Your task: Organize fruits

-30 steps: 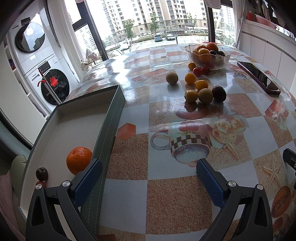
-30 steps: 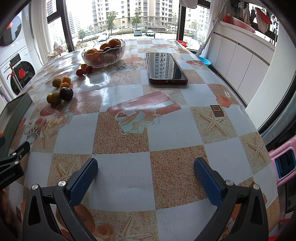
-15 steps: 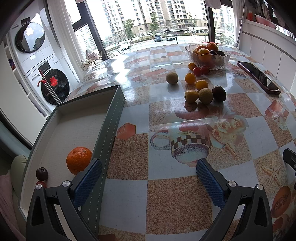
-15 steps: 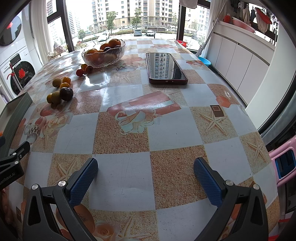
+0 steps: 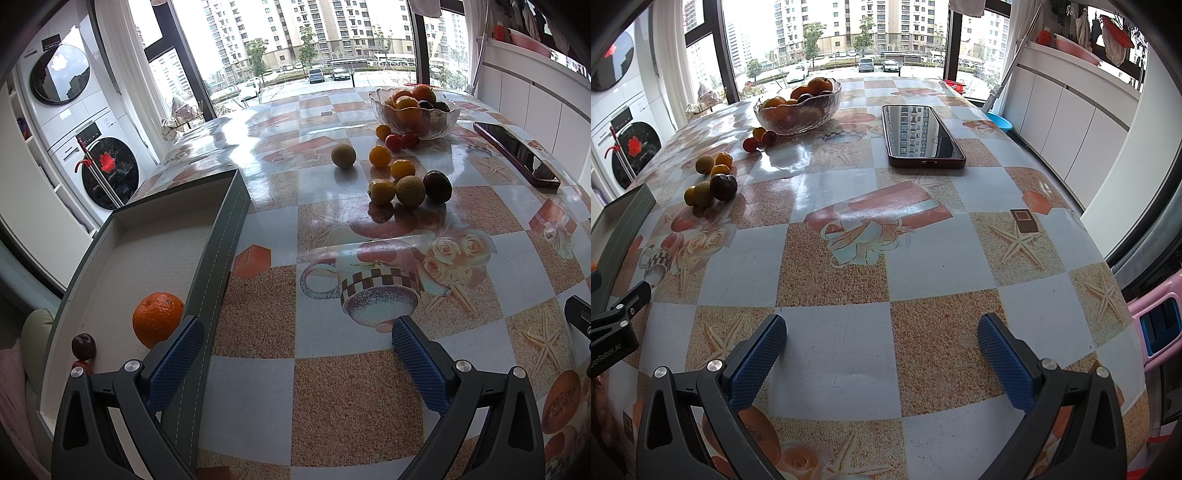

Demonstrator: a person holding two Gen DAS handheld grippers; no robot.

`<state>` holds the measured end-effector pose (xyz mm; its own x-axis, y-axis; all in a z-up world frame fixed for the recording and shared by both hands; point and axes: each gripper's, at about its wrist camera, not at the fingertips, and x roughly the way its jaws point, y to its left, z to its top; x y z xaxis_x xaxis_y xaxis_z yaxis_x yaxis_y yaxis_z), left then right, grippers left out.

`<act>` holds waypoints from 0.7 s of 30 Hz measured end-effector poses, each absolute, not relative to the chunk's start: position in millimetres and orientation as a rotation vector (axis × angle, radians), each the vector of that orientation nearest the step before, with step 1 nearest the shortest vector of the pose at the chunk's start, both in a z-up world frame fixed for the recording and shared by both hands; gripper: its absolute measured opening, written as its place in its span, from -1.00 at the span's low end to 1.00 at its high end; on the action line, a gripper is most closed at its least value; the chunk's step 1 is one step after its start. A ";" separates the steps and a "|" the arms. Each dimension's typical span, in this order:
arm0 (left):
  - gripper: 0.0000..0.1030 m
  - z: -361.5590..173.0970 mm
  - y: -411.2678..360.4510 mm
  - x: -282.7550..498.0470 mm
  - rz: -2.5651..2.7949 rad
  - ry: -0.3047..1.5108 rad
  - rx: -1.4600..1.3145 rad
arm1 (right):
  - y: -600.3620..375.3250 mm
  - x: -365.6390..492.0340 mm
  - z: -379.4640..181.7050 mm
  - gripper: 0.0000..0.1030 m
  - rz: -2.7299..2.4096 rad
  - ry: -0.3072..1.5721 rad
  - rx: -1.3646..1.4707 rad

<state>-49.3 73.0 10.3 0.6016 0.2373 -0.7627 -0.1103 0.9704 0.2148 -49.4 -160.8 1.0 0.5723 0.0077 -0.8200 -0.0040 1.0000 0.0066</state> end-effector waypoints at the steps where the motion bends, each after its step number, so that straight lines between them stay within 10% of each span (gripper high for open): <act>1: 0.98 10.7 73.0 -49.2 0.202 0.904 0.151 | -160.8 -49.4 1.0 1.00 0.007 0.961 0.004; 21: 0.98 10.5 73.0 -49.4 0.202 0.904 0.151 | -149.7 -28.2 6.5 1.00 0.074 1.062 0.024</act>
<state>-49.4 73.0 10.5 0.6017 0.2371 -0.7628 -0.1104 0.9705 0.2145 -28.2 -149.7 6.5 0.4848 0.0718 -0.8716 -0.0490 0.9973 0.0549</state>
